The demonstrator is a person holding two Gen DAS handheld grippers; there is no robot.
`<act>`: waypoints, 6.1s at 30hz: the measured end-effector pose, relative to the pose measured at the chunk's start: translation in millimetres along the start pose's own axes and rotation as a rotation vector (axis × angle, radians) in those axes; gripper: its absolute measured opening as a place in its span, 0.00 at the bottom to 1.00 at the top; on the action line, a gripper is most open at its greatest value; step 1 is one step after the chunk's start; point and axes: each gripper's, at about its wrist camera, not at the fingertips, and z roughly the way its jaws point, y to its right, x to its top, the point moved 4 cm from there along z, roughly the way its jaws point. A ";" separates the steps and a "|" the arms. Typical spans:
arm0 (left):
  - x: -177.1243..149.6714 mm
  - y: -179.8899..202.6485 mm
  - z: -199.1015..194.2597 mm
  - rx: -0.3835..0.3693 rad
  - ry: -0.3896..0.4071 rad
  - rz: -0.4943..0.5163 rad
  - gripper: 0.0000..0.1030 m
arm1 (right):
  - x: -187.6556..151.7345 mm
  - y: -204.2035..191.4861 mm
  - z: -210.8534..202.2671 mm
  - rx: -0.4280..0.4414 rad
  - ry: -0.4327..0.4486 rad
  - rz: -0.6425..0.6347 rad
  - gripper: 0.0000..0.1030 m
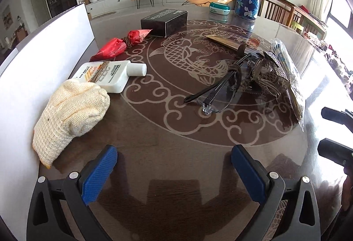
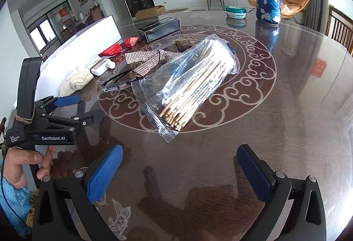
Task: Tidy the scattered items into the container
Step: 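Move right tool toward the clear bag of cotton swabs, then lower right tool around the cotton swab bag and close its fingers, then lift the swab bag with right tool while left tool moves toward the sparkly bow tie, then grasp the sparkly bow tie with left tool while right tool holds the swab bag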
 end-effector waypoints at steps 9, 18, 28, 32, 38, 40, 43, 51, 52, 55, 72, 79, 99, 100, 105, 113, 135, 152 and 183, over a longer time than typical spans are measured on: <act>0.3 -1.0 0.9 0.001 0.000 -0.003 1.00 | 67.7 -9.0 29.9 -0.067 0.017 0.014 1.00; 0.4 -1.3 0.6 0.001 0.001 -0.003 1.00 | 42.6 16.9 47.1 -0.145 -0.060 0.047 1.00; 0.6 -1.6 1.0 0.001 0.001 -0.003 1.00 | 30.3 42.4 34.2 -0.198 -0.084 0.033 1.00; 0.5 -1.7 1.1 0.000 0.001 -0.003 1.00 | 28.4 34.6 33.3 -0.196 -0.088 0.002 1.00; 0.5 -1.8 1.0 0.000 0.001 -0.003 1.00 | 27.6 27.4 38.9 -0.195 -0.100 -0.015 1.00; 0.3 -1.7 0.9 0.000 0.001 -0.003 1.00 | 28.4 26.7 40.2 -0.197 -0.102 -0.017 1.00; 0.4 -1.8 1.0 0.000 0.001 -0.003 1.00 | 29.5 26.7 41.5 -0.200 -0.108 -0.021 1.00; 0.5 -1.7 1.1 0.000 0.001 -0.002 1.00 | 31.9 26.6 44.0 -0.211 -0.124 -0.032 1.00; 0.6 -1.8 1.2 0.000 0.001 -0.002 1.00 | 32.0 26.6 44.2 -0.211 -0.125 -0.032 1.00; 0.6 -1.7 1.1 0.000 0.001 -0.002 1.00 | 31.9 26.2 44.7 -0.215 -0.132 -0.039 1.00; 0.7 -1.8 1.6 -0.001 0.001 -0.002 1.00 | 32.3 25.9 46.3 -0.218 -0.159 -0.046 1.00; 0.7 -1.7 1.6 -0.001 0.001 -0.002 1.00 | 34.0 26.2 48.3 -0.218 -0.184 -0.045 1.00; 0.6 -1.7 1.5 -0.001 0.001 -0.002 1.00 | 49.7 22.9 61.7 -0.196 -0.282 -0.102 1.00; 0.6 -1.8 1.5 -0.001 0.001 -0.002 1.00 | 49.8 23.3 61.2 -0.198 -0.269 -0.102 1.00; 0.5 -1.8 1.3 -0.001 0.001 -0.002 1.00 | 53.5 26.9 54.6 -0.195 -0.199 -0.084 0.77; 0.3 -1.8 1.0 -0.001 0.001 -0.002 1.00 | 57.2 50.8 42.3 -0.254 -0.164 -0.037 0.39; 0.6 -2.2 0.6 -0.001 0.002 -0.006 1.00 | 80.3 -14.4 68.2 -0.108 -0.164 -0.098 0.38; -31.5 51.2 -22.1 -0.079 -0.015 0.101 1.00 | 4.5 47.2 1.7 -0.271 -0.076 -0.147 0.40; 33.3 86.6 10.4 -0.168 0.057 0.154 0.42 | -0.6 73.9 -0.7 -0.279 -0.010 0.001 0.74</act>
